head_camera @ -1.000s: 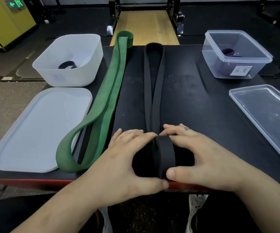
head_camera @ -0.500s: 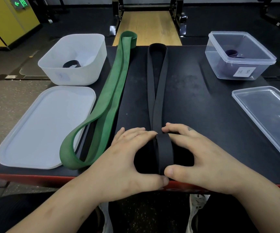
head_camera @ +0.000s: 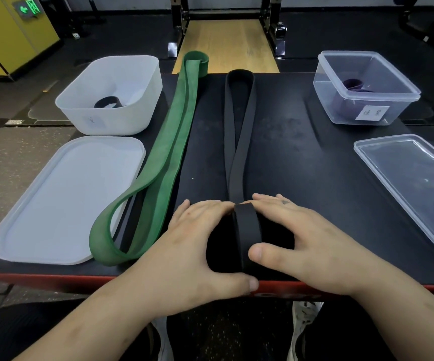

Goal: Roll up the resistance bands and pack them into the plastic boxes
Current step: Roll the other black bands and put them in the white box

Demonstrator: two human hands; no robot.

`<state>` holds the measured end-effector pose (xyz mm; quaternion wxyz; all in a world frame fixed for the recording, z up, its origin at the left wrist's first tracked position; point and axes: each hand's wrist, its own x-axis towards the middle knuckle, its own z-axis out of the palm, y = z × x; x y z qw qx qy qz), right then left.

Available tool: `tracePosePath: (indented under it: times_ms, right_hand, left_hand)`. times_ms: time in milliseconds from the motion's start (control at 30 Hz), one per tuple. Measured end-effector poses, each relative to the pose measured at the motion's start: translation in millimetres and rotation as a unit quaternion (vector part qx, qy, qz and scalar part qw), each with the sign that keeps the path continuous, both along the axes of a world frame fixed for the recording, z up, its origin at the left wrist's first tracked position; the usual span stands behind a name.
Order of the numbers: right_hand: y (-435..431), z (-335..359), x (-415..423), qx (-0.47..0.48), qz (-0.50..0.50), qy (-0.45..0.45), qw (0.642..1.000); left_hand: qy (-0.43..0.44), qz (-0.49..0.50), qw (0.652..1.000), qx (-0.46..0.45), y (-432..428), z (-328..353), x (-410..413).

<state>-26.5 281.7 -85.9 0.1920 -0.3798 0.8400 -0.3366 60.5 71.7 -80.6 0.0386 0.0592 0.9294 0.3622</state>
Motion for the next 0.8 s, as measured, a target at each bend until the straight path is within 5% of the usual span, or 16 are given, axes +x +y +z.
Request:
tracePosePath:
  times_ms: [800]
  right_hand:
    - [5.6,2.0,0.1,0.018,0.019,0.0,1.0]
  left_hand:
    - [-0.049,-0.011,0.998,0.025,-4.5,3.1,-4.2]
